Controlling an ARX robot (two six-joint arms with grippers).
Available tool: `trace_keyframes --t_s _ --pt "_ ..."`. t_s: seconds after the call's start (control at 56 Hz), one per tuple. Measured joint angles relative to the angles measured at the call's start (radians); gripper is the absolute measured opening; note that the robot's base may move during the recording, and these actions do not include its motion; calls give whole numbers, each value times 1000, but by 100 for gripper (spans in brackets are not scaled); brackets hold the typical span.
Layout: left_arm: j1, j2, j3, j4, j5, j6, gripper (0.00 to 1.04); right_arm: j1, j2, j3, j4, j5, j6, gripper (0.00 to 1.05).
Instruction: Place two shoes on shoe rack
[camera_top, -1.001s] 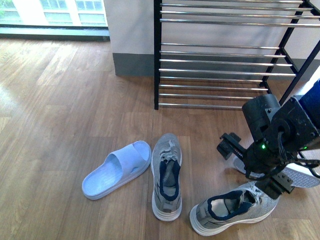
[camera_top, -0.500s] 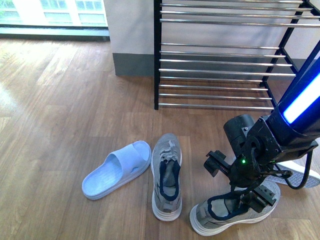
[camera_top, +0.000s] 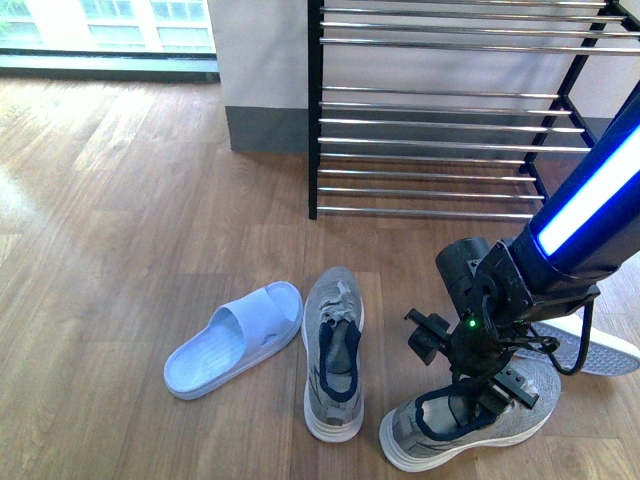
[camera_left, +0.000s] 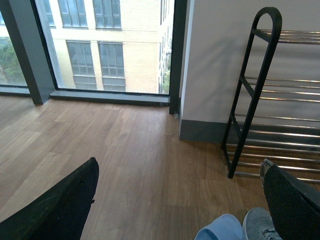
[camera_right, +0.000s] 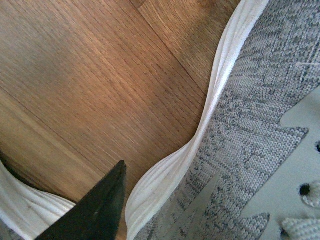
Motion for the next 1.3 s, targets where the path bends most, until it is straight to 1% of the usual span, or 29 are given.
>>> trace_keyframes --t_s 0.071,0.214,0.34,0.518,0.715,0.858,1.036,1.09,1.179,1.233,1.305 --pt "0 0 0 0 0 0 95 0 12 -1 3 0 -16 39" --pt "0 0 0 0 0 0 95 -3 23 -3 10 14 -47 18" --pt "0 0 0 0 0 0 95 -6 23 -11 32 19 -90 4" --pt "0 0 0 0 0 0 95 -10 0 -64 106 16 -169 3" --pt "0 0 0 0 0 0 95 -22 -122 -248 249 -15 -294 3" --pt "0 0 0 0 0 0 95 -42 -319 -427 367 -64 -393 2" --pt "0 0 0 0 0 0 95 -67 -591 -611 466 -132 -507 2" --pt "0 0 0 0 0 0 95 -87 -695 -688 528 -121 -589 2" --pt "0 0 0 0 0 0 95 -138 -806 -771 617 -134 -720 2" --pt "0 0 0 0 0 0 95 -184 -899 -826 669 -176 -808 2" --pt "0 0 0 0 0 0 95 -229 -996 -878 716 -225 -885 2"
